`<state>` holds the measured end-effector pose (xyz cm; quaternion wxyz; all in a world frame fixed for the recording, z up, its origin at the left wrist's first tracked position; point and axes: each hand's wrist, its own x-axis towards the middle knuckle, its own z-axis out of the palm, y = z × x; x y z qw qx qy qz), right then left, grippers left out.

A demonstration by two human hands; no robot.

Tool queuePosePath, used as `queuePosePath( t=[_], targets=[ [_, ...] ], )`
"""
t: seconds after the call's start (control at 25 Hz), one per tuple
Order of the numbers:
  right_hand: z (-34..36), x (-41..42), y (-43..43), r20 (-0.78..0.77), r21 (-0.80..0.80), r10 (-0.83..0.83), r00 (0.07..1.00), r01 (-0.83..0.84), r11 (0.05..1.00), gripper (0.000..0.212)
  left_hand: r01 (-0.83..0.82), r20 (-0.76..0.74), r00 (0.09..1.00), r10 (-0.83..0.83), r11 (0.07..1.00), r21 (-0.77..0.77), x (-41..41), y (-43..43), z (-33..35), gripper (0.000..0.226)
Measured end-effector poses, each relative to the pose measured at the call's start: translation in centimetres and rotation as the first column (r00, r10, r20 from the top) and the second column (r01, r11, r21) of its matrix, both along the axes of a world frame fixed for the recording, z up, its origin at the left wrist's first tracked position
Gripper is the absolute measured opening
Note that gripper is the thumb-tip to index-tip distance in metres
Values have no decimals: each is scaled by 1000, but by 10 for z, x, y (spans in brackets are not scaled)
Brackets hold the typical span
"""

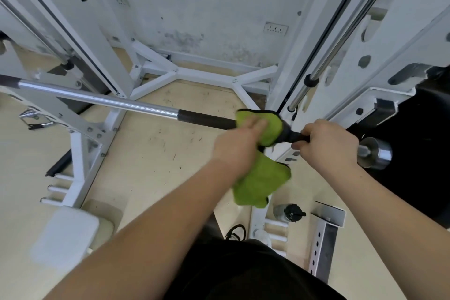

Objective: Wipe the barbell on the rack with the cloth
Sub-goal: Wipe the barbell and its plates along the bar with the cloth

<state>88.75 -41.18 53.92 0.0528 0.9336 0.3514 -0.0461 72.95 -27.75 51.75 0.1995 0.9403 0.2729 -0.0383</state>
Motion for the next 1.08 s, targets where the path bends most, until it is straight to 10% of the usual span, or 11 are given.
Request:
queuePosePath(
  t=[0.24,0.48,0.72,1.08],
  targets=[
    [5,-5,2,-17,-18,-14,1000,14,1000,22,-343,30,939,342,939,25,-16,28,-5,57],
    [8,-8,4,-1,-24,-3,1000,3,1000,14,87,100,992,-77,991,-97,24,-33,-10,77],
    [10,-27,31,-88,12,94,992,-93,996,24,-282,16,959,283,958,-51,-23,33,6,65],
    [5,-62,97,-268,97,172,948,-151,984,11,-170,-55,984,170,985,1,-46,80,9,62]
  ],
)
